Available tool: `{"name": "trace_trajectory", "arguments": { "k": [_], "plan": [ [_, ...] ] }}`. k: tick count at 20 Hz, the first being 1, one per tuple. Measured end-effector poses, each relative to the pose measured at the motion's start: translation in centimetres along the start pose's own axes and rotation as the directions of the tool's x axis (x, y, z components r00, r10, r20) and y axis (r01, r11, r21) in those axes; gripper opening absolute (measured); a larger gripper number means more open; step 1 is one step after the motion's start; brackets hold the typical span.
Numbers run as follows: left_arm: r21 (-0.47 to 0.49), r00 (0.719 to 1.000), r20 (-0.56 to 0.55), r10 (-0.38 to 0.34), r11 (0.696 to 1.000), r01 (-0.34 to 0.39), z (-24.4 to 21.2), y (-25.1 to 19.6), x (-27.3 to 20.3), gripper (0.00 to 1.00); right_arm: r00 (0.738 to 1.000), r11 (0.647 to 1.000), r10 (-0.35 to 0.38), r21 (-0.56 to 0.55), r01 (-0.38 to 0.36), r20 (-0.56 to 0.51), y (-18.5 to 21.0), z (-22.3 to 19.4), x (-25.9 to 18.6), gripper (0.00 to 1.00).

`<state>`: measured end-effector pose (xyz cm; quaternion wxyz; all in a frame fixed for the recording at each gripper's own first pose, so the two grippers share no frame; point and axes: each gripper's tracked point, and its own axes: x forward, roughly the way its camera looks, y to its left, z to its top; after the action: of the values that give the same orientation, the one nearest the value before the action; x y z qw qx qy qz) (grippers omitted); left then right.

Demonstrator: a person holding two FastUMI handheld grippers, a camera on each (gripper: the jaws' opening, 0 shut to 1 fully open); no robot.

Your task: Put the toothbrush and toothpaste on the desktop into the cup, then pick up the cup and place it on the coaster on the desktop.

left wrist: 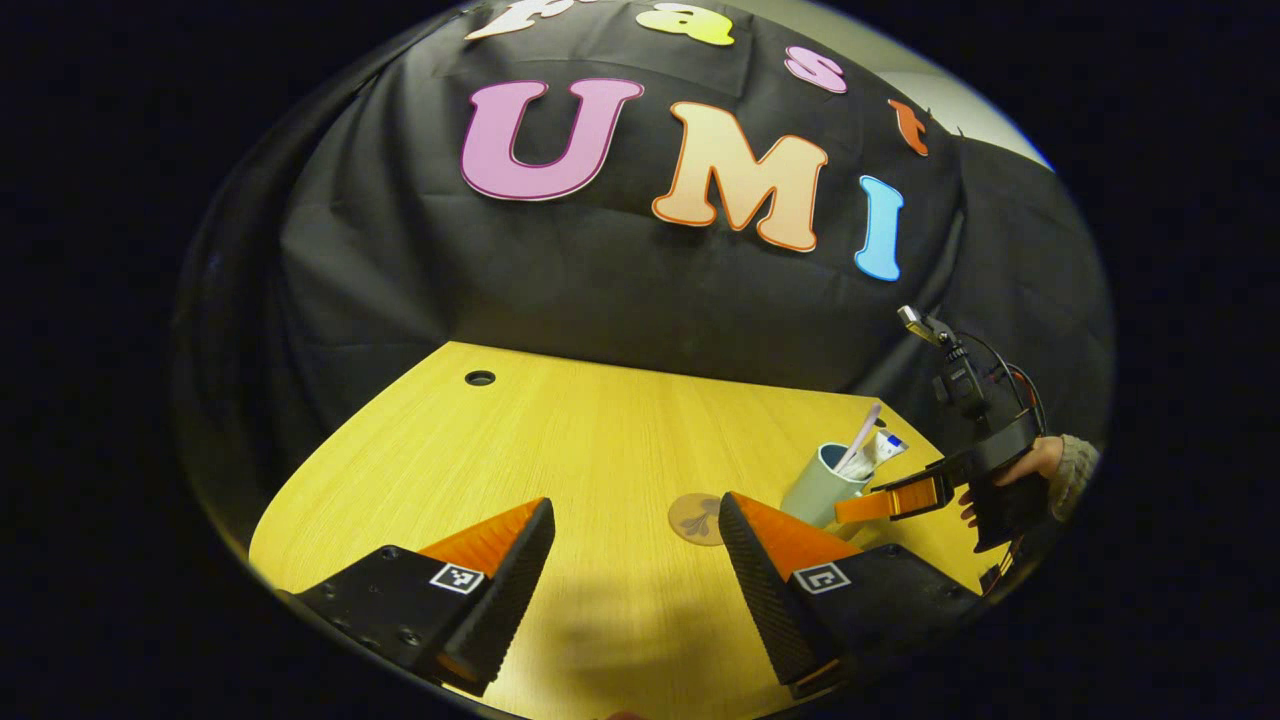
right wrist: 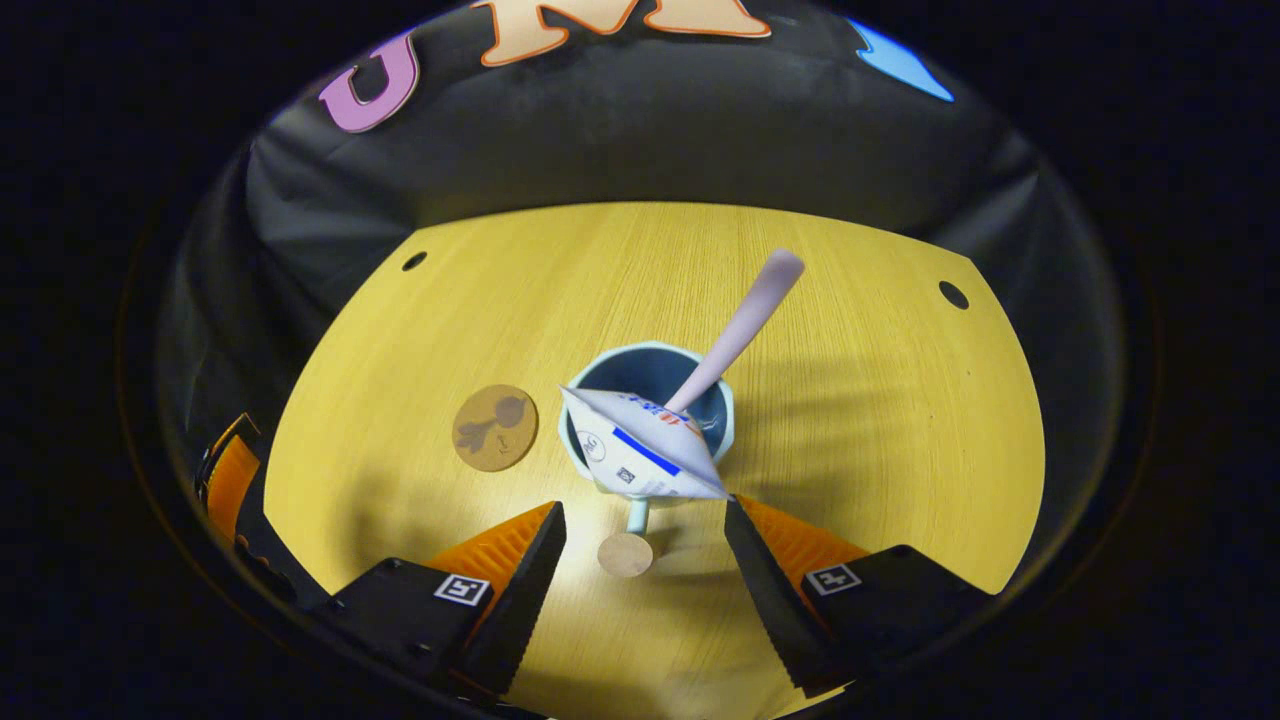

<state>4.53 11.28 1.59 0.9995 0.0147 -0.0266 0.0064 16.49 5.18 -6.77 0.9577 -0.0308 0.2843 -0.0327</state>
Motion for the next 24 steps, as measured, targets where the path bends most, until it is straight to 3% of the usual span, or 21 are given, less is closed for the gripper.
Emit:
{"name": "trace_trajectory", "arguments": {
  "k": [1,2,3,4,7,9,12,18,24],
  "plan": [
    [0.003,1.000,-0.007,0.004,1.000,-0.004,-0.2,0.2,0.1,0.95,1.000,1.000,-0.015,-0.001,0.015,-0.017,-0.1,-0.1,0.4,0.98],
    [0.001,1.000,-0.015,0.006,1.000,-0.006,-0.5,0.4,0.1,0.95,0.999,1.000,-0.020,-0.003,0.020,-0.029,-0.1,-0.1,0.7,0.86],
    [-0.006,1.000,-0.017,0.007,1.000,-0.007,-0.5,0.6,0.0,0.96,0.999,0.999,-0.031,-0.006,0.031,-0.042,-0.2,-0.4,1.1,0.83],
    [-0.014,1.000,-0.018,0.005,1.000,-0.006,-0.6,0.6,0.0,0.95,0.998,0.999,-0.047,-0.011,0.047,-0.051,-0.4,-0.3,1.3,0.68],
    [-0.025,0.999,-0.033,0.012,1.000,-0.013,-1.2,1.0,0.1,0.96,0.995,0.998,-0.056,0.011,0.057,-0.078,-0.5,-0.6,1.7,0.49],
    [-0.031,0.999,-0.041,0.017,0.999,-0.018,-1.4,1.3,0.1,0.95,0.993,0.998,-0.054,0.009,0.055,-0.100,-0.4,-0.9,1.5,0.53],
    [-0.035,0.999,-0.044,0.020,0.999,-0.022,-1.4,1.3,0.2,0.96,0.992,0.998,-0.062,-0.005,0.062,-0.109,-0.5,-1.3,2.1,0.31],
    [-0.046,0.999,-0.050,0.017,0.999,-0.020,-1.6,1.2,0.0,0.96,0.994,0.997,-0.064,-0.053,0.060,-0.086,-0.5,-1.2,2.0,0.19],
    [-0.014,0.997,-0.064,0.033,0.999,-0.034,-2.5,1.3,-0.5,0.95,0.999,0.994,-0.016,-0.110,0.012,-0.035,2.5,-0.3,0.4,0.19]
  ]
}}
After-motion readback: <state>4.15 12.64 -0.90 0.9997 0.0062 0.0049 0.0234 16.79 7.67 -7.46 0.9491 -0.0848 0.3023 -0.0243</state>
